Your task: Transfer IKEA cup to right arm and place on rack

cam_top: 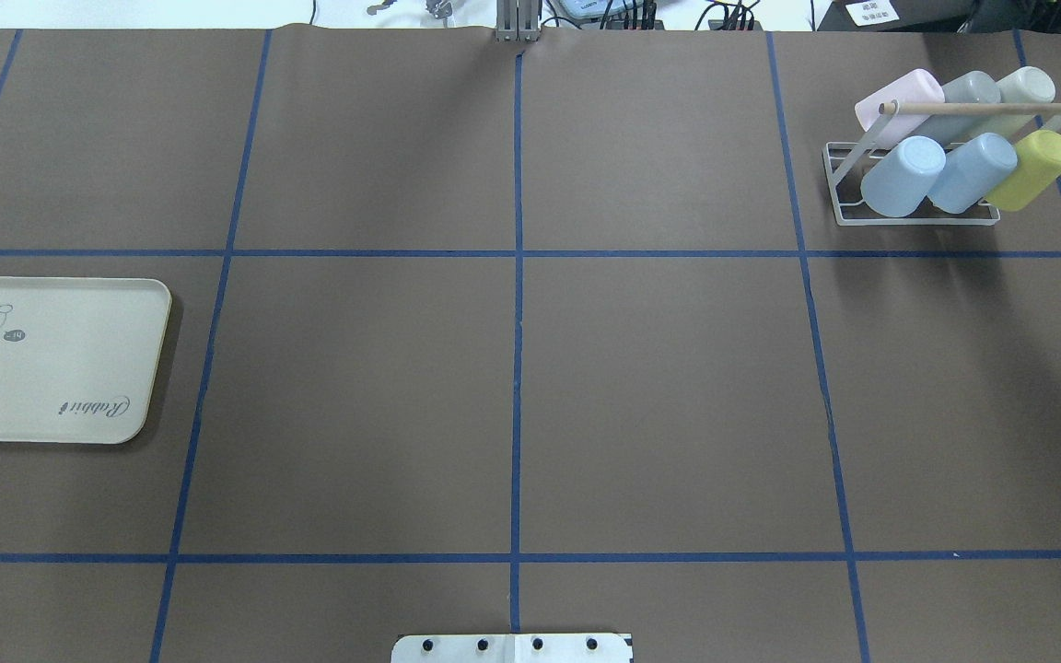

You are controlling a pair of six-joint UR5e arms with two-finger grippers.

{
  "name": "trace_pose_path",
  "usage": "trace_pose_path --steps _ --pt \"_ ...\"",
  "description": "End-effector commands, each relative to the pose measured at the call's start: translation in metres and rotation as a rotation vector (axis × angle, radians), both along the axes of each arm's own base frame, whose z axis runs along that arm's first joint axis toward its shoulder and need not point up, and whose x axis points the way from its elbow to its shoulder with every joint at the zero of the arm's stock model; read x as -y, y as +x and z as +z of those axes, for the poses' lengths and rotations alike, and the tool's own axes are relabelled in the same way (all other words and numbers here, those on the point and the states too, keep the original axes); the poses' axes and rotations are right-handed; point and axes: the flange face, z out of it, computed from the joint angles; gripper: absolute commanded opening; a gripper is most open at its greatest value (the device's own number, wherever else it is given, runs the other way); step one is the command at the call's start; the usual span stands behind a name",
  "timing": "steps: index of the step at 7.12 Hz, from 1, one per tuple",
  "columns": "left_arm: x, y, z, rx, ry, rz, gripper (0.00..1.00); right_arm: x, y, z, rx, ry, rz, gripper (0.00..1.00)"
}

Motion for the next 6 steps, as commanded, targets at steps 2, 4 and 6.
trace_pose_path --steps 2,4,6 --pt "-0.033 -0.055 0.074 -0.037 -0.016 0.07 1.0 -0.035 0.044 0.037 -0.015 -0.114 -0.095 1.0" --pt "-0.06 -0.08 0.138 -0.036 -0.055 0.01 1.0 -0.051 0.048 0.064 -0.055 -0.164 -0.084 1.0" --pt "-0.082 -0.127 0.163 -0.074 -0.09 -0.086 1.0 -0.055 0.039 0.104 -0.057 -0.201 -0.102 1.0"
